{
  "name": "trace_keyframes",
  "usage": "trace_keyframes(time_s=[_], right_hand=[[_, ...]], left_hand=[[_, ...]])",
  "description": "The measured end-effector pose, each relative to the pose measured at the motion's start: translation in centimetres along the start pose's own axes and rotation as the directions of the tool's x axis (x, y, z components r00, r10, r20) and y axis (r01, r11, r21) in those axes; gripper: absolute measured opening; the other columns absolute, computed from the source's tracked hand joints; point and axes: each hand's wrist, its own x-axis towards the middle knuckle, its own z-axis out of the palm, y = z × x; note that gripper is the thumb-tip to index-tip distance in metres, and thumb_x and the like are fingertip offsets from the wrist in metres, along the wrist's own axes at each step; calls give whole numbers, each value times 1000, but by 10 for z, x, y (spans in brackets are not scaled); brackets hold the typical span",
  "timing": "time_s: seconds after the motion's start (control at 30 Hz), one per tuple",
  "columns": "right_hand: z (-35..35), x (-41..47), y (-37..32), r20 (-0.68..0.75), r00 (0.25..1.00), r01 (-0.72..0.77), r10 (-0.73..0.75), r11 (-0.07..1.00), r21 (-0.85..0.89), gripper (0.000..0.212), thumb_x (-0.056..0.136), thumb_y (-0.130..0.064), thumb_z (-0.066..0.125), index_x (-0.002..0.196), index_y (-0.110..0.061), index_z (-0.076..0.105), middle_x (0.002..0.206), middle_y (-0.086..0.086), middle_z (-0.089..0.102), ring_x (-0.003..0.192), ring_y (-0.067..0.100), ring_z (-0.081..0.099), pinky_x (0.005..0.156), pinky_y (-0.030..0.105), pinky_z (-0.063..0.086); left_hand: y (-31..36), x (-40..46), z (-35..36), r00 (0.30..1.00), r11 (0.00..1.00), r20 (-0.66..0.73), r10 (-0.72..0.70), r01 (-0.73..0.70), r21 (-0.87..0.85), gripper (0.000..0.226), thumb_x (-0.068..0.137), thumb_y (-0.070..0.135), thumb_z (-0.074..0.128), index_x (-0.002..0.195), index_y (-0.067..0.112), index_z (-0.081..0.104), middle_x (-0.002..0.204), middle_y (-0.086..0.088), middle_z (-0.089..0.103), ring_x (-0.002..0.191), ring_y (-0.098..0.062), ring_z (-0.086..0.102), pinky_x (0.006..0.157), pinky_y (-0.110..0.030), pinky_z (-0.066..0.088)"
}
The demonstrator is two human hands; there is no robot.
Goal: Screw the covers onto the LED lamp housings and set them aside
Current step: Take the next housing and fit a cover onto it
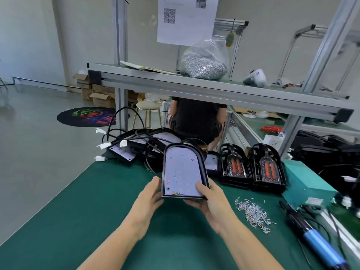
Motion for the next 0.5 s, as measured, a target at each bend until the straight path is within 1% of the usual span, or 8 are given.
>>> trace_keyframes(time_s=[0.03,0.1,0.17,0.23,0.33,0.4,0.47,0.5], right_hand=[[-3,-5,5,-6,1000,-16,16,999,-29,22,99,-4,48,118,-8,59,114,13,71,87,25,69,68,35,59],[-10,-14,14,-20,999,-44,43,996,-71,22,99,-5,49,118,-9,59,113,11,71,88,23,69,68,35,59],[-16,-21,19,-18,998,-64,63,995,-81,22,98,-6,49,117,-9,59,111,8,73,90,23,70,68,35,58],[-23,-28,19,-13,996,-84,83,993,-80,22,98,-5,50,117,-9,60,110,8,73,95,25,70,71,38,59],[-32,-35,19,-4,993,-116,116,985,-125,23,97,-4,51,117,-10,61,108,7,74,95,25,70,76,41,60],[-38,-38,18,-10,991,-131,132,973,-190,22,97,-8,52,116,-11,63,106,7,73,89,22,69,78,41,60],[-44,-37,13,-50,991,-133,123,936,-327,23,99,-21,52,114,-9,65,107,7,71,89,17,67,91,41,55],[-48,-34,8,-88,990,-137,110,905,-404,28,100,-29,51,113,-9,66,105,6,70,91,16,66,96,38,51]], left_hand=[[-3,0,5,997,999,66,-25,27,-37,48,88,51,42,120,22,63,120,4,67,110,-11,62,89,-26,46],[-5,1,17,991,989,107,-81,93,-117,51,84,50,48,120,18,64,118,-1,68,107,-15,65,78,-22,53],[-5,3,26,980,956,88,-178,193,-222,49,84,47,53,115,13,68,114,-8,69,102,-22,68,68,-25,56],[-6,7,31,956,904,96,-278,294,-310,47,86,46,53,105,9,74,111,-14,70,99,-27,69,64,-31,58],[-11,11,32,915,835,107,-390,400,-377,49,92,44,50,97,1,75,108,-21,69,93,-35,69,62,-40,59],[-17,11,33,897,807,83,-434,428,-407,45,94,36,50,109,-2,68,110,-23,68,94,-36,69,69,-43,56],[-23,9,33,893,799,45,-448,423,-429,39,96,29,48,118,-1,61,116,-22,65,100,-35,65,76,-47,51],[-26,8,32,893,795,37,-448,417,-440,37,97,27,47,118,-1,60,117,-22,65,100,-34,65,77,-48,49]])
